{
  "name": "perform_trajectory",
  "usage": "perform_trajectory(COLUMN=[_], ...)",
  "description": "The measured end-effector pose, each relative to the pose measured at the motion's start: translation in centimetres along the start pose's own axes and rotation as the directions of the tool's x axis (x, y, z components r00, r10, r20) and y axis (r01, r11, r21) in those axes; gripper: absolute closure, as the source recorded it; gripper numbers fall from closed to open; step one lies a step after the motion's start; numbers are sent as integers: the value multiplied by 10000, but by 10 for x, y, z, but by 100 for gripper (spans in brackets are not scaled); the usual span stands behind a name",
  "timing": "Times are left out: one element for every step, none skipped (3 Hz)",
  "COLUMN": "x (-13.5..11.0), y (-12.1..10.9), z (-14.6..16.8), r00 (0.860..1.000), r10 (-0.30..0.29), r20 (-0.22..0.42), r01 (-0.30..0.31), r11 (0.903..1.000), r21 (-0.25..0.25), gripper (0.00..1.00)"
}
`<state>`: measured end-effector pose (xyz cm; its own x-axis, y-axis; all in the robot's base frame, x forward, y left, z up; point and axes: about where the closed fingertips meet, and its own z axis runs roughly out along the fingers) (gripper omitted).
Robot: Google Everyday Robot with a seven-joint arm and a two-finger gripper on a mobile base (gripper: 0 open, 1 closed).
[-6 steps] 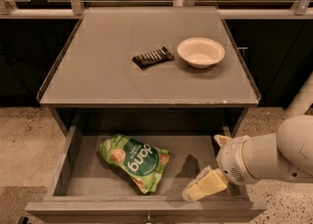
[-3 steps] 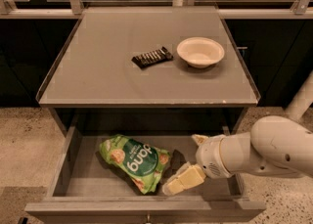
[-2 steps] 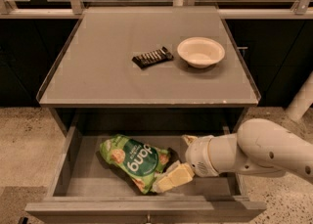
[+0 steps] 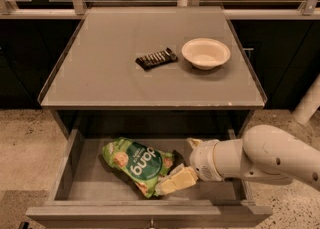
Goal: Pick green rice chip bag from top drawer and place on counter
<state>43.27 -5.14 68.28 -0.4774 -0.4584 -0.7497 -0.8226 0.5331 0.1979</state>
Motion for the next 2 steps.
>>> perform_trajectory(x=[-8, -17], y=[-4, -8], z=[23, 45], r00=[9988, 9953], r10=[-58, -106], r20=[483, 964], r01=[60, 118], r11=[10000, 9999], r21=[-41, -120], gripper=[0, 0])
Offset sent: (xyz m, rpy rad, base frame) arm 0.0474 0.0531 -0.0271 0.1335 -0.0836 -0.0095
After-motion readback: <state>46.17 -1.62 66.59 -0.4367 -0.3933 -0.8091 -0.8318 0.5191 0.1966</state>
